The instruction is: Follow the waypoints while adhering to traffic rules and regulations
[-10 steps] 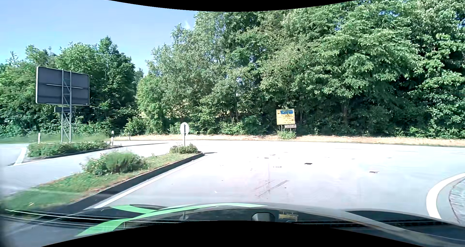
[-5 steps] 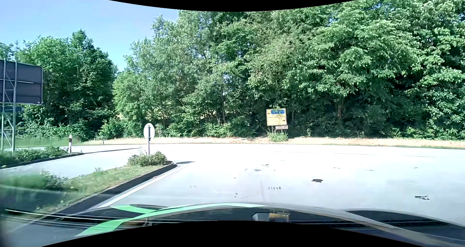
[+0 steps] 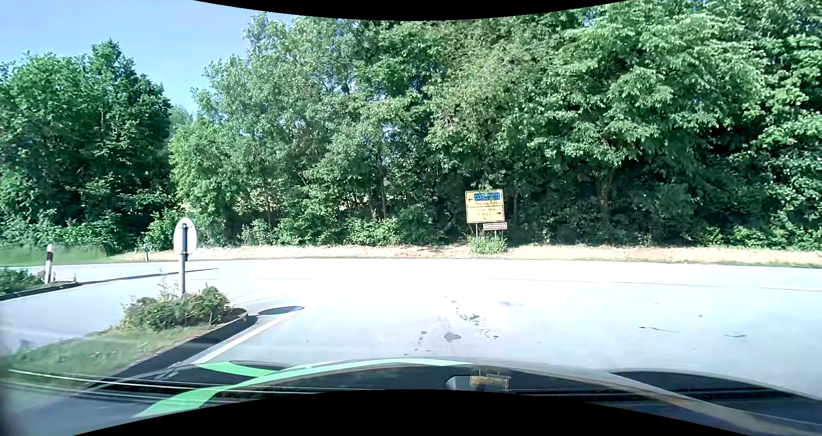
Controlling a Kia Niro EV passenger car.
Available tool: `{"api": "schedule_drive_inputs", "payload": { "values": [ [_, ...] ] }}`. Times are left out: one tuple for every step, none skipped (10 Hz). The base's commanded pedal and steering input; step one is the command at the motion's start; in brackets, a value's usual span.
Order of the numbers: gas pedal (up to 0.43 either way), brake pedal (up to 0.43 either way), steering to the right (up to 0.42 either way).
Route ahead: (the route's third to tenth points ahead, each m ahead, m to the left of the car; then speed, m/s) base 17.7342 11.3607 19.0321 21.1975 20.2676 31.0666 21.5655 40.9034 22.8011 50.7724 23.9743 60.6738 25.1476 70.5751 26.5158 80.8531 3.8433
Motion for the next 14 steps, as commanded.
{"api": "schedule_drive_inputs", "payload": {
  "values": [
    [0.0, 0.146, 0.004],
    [0.0, 0.152, -0.004],
    [0.0, 0.152, -0.017],
    [0.0, 0.152, -0.031],
    [0.0, 0.152, -0.044],
    [0.0, 0.159, -0.058],
    [0.0, 0.165, -0.073],
    [0.0, 0.152, -0.087],
    [0.0, 0.152, -0.098],
    [0.0, 0.152, -0.108],
    [0.0, 0.134, -0.114],
    [0.0, 0.122, -0.119],
    [0.0, 0.122, -0.123],
    [0.0, 0.122, -0.128]
  ]
}}
